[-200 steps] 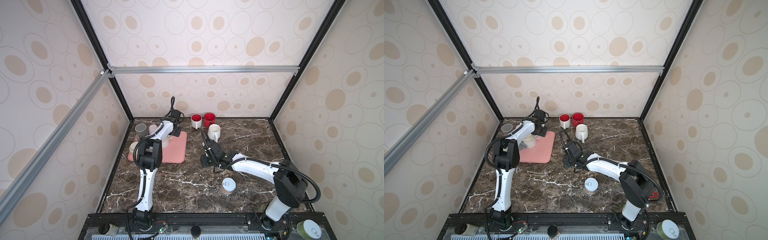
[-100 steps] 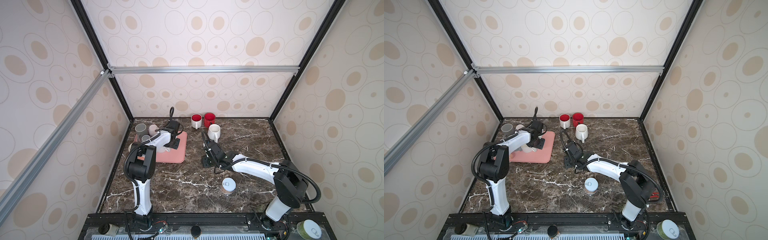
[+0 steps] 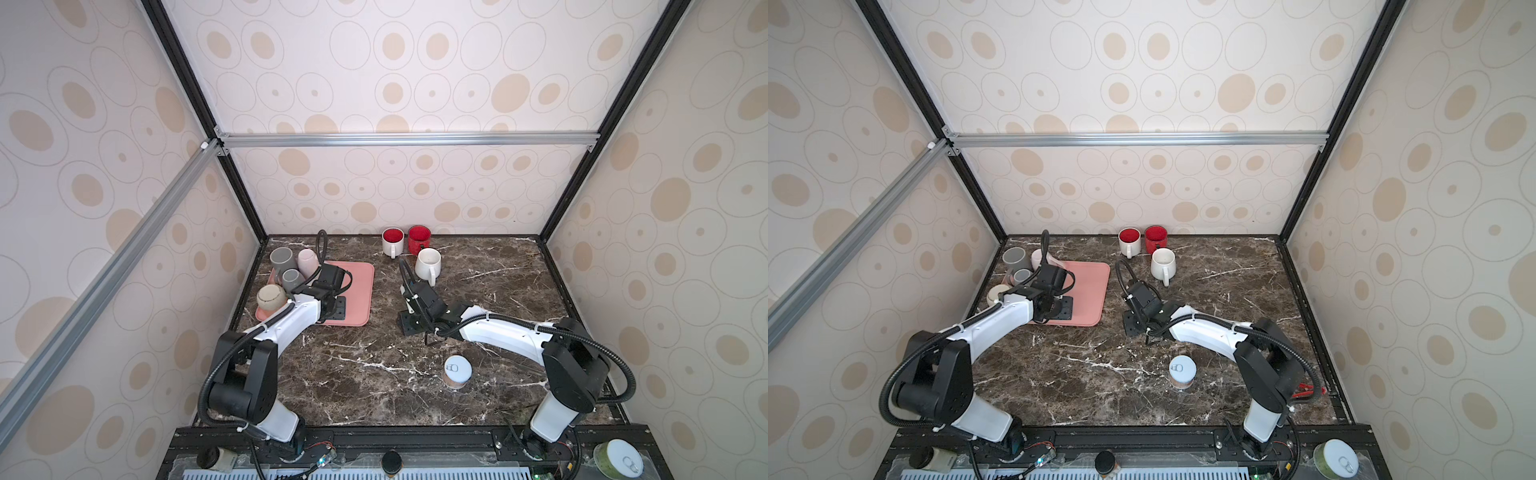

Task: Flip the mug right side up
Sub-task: 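Lower the left gripper onto the upside-down cream speckled mug's handle and grasp it, then lift the speckled mug with the left gripper while the right gripper approaches its opening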

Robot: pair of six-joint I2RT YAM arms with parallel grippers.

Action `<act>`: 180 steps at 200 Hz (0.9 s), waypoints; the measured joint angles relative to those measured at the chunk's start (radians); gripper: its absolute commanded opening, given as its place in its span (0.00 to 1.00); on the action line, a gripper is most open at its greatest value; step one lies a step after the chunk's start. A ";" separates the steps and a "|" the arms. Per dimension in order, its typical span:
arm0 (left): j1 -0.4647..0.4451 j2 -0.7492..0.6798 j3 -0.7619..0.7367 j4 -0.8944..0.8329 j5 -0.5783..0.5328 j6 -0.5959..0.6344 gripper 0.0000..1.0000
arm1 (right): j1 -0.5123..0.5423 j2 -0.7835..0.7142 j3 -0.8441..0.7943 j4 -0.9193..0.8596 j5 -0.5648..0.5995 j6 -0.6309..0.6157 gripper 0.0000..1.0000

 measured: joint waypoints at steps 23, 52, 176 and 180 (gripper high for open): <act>0.034 -0.059 -0.027 0.050 0.014 -0.037 0.65 | 0.005 0.005 0.009 0.001 -0.007 -0.006 0.48; 0.112 -0.039 -0.033 0.082 0.062 -0.068 0.65 | 0.005 0.005 0.009 0.001 -0.013 -0.005 0.48; 0.190 0.098 -0.065 0.184 0.171 -0.100 0.48 | 0.006 0.025 0.026 -0.009 -0.007 -0.005 0.48; 0.190 0.102 -0.065 0.185 0.170 -0.100 0.48 | 0.006 0.025 0.026 -0.010 -0.006 -0.005 0.48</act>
